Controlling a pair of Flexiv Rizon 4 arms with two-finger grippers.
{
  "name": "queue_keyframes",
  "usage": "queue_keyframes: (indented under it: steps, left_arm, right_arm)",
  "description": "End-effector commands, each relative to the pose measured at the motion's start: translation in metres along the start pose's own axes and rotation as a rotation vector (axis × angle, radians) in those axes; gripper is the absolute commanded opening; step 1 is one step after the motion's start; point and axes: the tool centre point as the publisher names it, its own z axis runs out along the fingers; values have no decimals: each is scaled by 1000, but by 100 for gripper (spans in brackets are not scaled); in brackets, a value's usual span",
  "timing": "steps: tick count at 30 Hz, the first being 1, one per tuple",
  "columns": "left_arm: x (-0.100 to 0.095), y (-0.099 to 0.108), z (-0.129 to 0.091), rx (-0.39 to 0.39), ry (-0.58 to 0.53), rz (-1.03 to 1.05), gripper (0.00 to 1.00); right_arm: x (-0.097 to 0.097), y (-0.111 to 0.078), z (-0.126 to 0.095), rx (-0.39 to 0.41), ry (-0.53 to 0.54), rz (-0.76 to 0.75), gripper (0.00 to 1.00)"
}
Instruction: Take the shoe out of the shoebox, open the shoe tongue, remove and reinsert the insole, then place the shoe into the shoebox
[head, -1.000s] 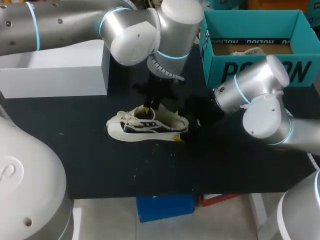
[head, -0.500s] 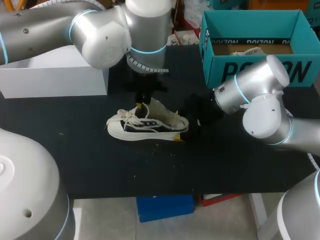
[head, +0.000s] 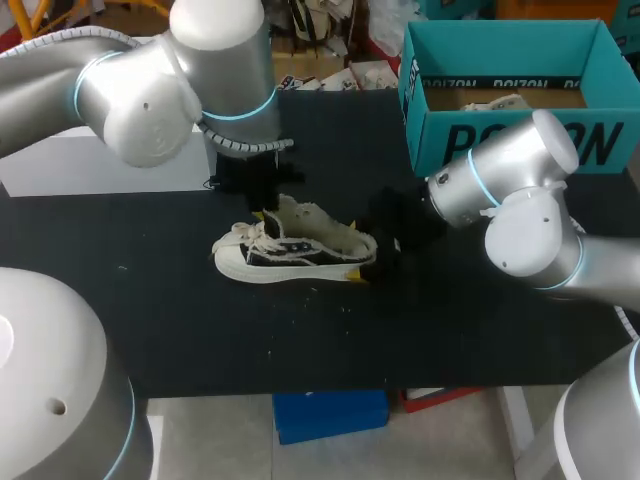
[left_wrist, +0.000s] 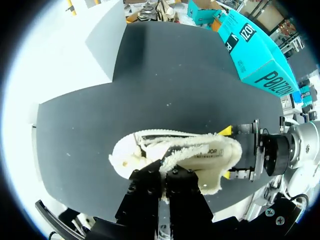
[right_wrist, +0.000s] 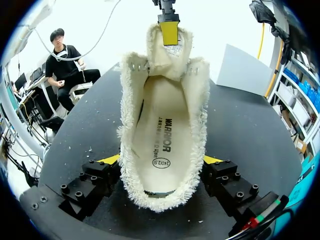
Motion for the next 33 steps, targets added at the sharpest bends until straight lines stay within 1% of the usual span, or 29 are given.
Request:
queue_keyframes:
  steps: [1, 6, 13, 24, 25, 26, 27, 28, 31, 33]
  left_arm:
    - [-13, 5, -2, 14, 127, -10, 0]
    - [-20, 8, 5, 3, 152, -23, 0]
    - [-24, 12, 16, -22, 162, -39, 0]
    - [-32, 11, 15, -27, 156, -38, 0]
    - [-32, 11, 15, -36, 161, -24, 15]
    - [-32, 11, 15, -44, 168, -1, 37]
    - [-31, 12, 15, -50, 175, 31, 81]
    - [-29, 12, 14, -55, 185, 68, 100]
    - [-23, 14, 4, -72, 252, 235, 100]
    - [-17, 15, -5, -77, 290, 407, 100]
  right_arm:
    - [0, 0, 3, 3, -1, 1, 0]
    - [0, 0, 3, 3, -1, 1, 0]
    - [0, 0, 3, 3, -1, 1, 0]
    - [0, 0, 3, 3, -1, 1, 0]
    - [0, 0, 3, 3, -1, 1, 0]
    - [0, 0, 3, 3, -1, 1, 0]
    - [0, 0, 3, 3, -1, 1, 0]
    - [0, 0, 3, 3, -1, 1, 0]
    - [0, 0, 3, 3, -1, 1, 0]
    - [0, 0, 3, 3, -1, 1, 0]
